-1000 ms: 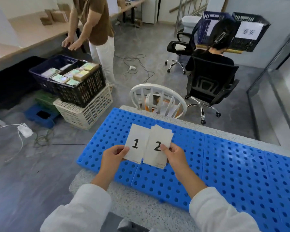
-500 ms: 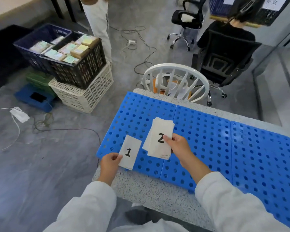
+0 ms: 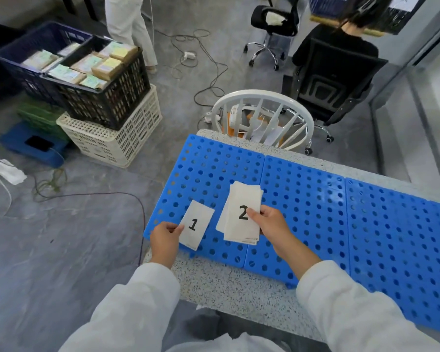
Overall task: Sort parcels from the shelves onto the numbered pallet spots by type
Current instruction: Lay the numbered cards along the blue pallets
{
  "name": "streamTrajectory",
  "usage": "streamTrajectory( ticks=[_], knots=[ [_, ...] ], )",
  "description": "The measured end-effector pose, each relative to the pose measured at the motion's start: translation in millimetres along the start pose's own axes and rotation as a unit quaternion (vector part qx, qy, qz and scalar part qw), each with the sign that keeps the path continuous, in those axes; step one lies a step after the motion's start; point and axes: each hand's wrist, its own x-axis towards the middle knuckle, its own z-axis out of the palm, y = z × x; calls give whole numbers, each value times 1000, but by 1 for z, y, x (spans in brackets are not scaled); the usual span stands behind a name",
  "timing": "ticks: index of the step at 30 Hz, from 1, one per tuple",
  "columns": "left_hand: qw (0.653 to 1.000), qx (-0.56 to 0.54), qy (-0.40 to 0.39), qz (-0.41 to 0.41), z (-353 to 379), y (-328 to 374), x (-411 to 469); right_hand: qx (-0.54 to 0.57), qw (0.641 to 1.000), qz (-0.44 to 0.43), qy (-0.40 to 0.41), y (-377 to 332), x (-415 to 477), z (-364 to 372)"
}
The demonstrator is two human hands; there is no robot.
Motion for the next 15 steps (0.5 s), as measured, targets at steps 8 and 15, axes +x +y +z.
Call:
streamTrajectory(
  ticks=[8, 15],
  knots=[
    [992, -6, -34, 120, 4, 58, -29, 23, 999, -22, 22, 2, -12, -18],
    [957, -47, -204, 201, 67, 123, -98, 87, 993, -48, 62, 9, -36, -59]
  ],
)
